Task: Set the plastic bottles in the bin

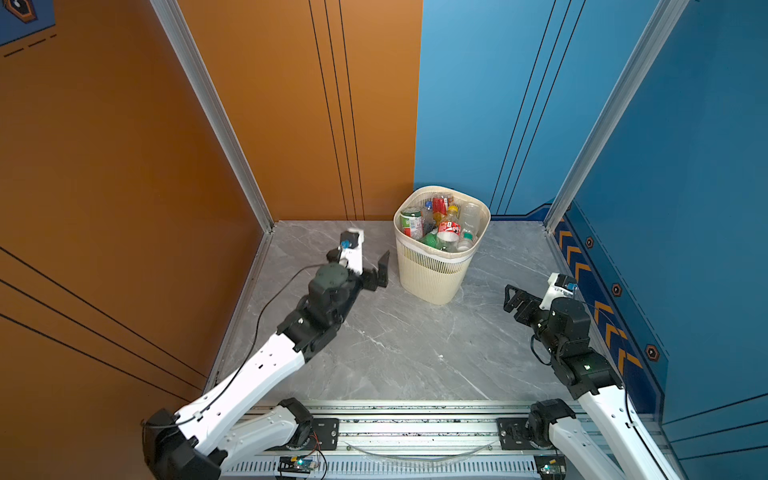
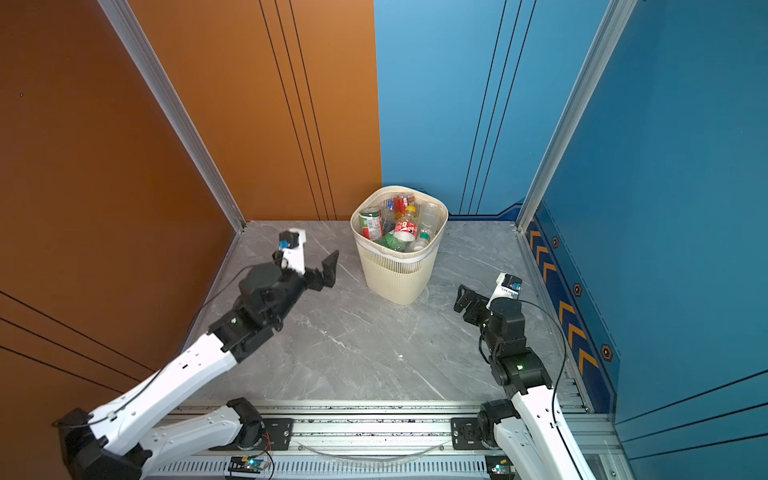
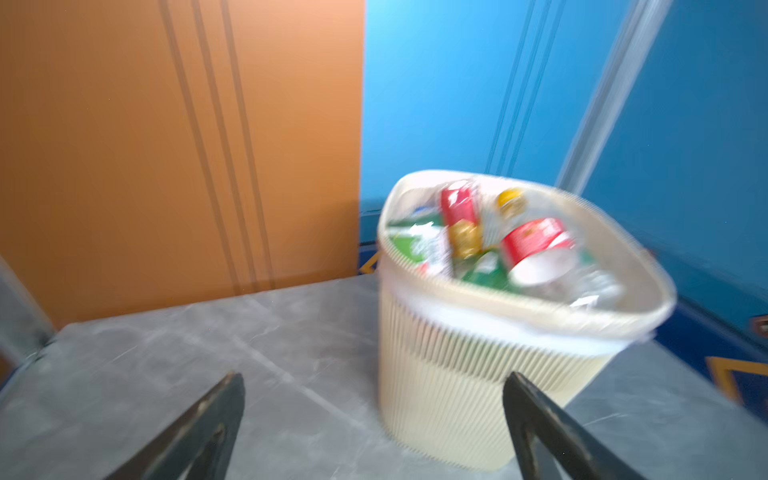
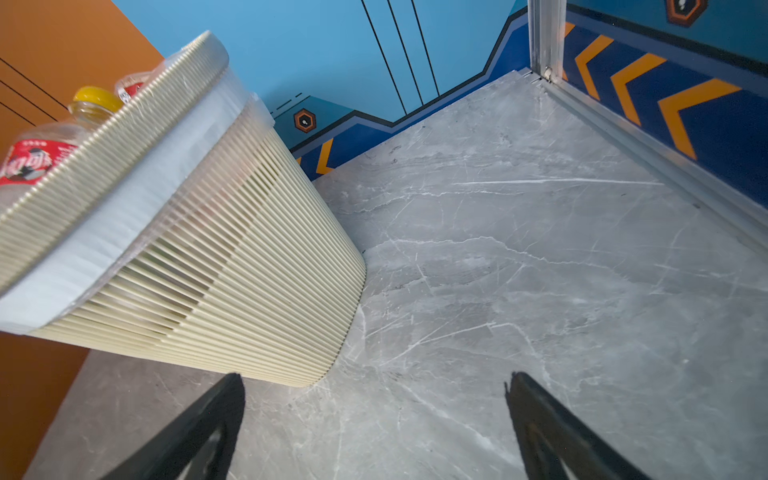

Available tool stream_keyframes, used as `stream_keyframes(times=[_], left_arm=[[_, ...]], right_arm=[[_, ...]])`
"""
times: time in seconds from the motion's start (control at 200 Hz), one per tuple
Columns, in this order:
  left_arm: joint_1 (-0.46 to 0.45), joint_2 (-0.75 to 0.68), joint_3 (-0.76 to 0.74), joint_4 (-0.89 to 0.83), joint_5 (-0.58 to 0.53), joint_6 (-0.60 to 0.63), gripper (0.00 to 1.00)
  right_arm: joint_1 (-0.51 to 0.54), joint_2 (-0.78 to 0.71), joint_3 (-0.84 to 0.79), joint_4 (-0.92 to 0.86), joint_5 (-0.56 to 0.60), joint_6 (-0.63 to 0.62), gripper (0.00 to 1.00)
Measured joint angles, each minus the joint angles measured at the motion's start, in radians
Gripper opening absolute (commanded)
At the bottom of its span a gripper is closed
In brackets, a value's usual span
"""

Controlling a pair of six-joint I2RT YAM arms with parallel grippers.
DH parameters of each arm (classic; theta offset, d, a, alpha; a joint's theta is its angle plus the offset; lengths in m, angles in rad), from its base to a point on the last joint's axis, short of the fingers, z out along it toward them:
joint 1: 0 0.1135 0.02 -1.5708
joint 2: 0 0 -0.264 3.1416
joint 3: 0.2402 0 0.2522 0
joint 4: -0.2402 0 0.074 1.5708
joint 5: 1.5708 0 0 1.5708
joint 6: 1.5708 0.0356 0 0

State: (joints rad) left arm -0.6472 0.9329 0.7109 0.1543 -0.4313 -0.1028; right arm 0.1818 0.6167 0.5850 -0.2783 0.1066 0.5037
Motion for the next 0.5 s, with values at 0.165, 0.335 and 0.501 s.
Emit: stream_keyframes(times=[0.165, 0.335, 0.501], left_arm=[[0.056, -0.236, -0.388, 0.022, -0.183, 0.025, 0.97], [0.28, -0.389, -0.546, 0.085, -0.197, 0.024, 0.98], [0.483, -0.315, -0.589, 0.219, -0.117, 0.015, 0.98]], right_arm=[[0.004, -0.056, -0.073, 0.011, 0.09, -0.138, 1.0], [0.021, -0.045, -0.262, 0.185, 0.218, -0.269, 1.0], [0.022, 0.13, -0.393, 0.505, 0.303, -0.376, 1.0]])
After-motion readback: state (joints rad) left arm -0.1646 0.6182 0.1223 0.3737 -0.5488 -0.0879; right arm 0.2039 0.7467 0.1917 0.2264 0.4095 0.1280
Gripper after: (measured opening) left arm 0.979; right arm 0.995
